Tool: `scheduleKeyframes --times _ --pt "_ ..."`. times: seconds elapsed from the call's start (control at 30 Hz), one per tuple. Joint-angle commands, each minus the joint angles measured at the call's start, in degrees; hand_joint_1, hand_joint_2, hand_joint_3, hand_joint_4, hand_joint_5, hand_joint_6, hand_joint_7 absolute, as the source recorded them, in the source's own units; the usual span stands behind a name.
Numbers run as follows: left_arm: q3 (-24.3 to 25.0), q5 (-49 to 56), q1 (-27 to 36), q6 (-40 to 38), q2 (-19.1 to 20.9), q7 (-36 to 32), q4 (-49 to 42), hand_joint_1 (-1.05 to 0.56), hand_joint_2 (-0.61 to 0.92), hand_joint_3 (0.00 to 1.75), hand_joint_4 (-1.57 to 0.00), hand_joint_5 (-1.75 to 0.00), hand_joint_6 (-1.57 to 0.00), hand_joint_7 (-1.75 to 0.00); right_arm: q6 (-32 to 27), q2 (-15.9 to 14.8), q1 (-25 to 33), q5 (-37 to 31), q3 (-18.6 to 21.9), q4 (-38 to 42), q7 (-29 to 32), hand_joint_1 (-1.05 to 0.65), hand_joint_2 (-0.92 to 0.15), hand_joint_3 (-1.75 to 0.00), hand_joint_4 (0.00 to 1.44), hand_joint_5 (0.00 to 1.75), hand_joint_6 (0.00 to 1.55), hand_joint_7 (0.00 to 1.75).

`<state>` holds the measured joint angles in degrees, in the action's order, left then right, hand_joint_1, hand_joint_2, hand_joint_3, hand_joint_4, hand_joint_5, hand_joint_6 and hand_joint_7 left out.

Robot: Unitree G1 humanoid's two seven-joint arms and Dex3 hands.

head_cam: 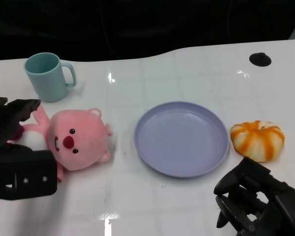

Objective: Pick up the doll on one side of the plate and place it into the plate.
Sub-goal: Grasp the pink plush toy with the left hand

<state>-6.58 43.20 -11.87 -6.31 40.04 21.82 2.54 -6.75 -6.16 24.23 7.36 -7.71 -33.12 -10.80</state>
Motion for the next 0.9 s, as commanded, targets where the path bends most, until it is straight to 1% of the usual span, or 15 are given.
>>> scheduleKeyframes --times 0.03,0.23,0.37,0.7,0.8,0.9 --pt "-2.3 1.2 -2.8 0.7 0.3 -1.0 -5.0 -0.80 0.91 0.01 -0.01 -0.19 -0.14 0.00 -0.2 -0.2 0.3 0.2 0.3 -0.7 0.3 -0.37 -0.92 -0.51 0.59 1.69 0.50 1.55" --pt "-6.3 1.8 -7.7 2.4 -0.8 -1.9 -14.4 -0.80 0.92 0.01 -0.01 -0.16 -0.12 0.00 -0.4 -0.2 0.5 0.3 0.3 -0.9 0.2 -0.37 -0.92 -0.51 0.59 1.69 0.50 1.55" --pt "-8.4 1.9 -9.9 4.2 -1.5 -3.5 -19.4 -0.79 0.92 0.01 -0.02 -0.15 -0.12 0.00 -0.2 -0.2 0.7 0.4 0.3 -0.9 0.2 -0.37 -0.92 -0.51 0.59 1.69 0.50 1.55" --pt "-14.0 1.8 -15.5 5.8 -6.1 -6.2 -32.5 -0.76 0.92 0.00 -0.04 -0.12 -0.14 0.00 -0.2 -0.2 0.8 0.1 -0.1 -1.3 0.2 -0.37 -0.92 -0.51 0.60 1.69 0.50 1.55" --pt "-15.0 1.3 -17.1 6.3 -7.1 -6.6 -36.2 -0.71 0.91 0.00 -0.05 -0.11 -0.14 0.00 0.0 -0.2 0.8 -0.2 -0.2 -1.2 0.3 -0.37 -0.92 -0.50 0.60 1.69 0.51 1.54" --pt "-16.9 1.2 -19.6 6.7 -8.8 -5.9 -42.1 -0.61 0.90 0.00 -0.05 -0.09 -0.12 -0.01 -0.4 -0.2 0.9 0.0 -0.2 -1.4 0.4 -0.38 -0.92 -0.49 0.60 1.69 0.51 1.54"
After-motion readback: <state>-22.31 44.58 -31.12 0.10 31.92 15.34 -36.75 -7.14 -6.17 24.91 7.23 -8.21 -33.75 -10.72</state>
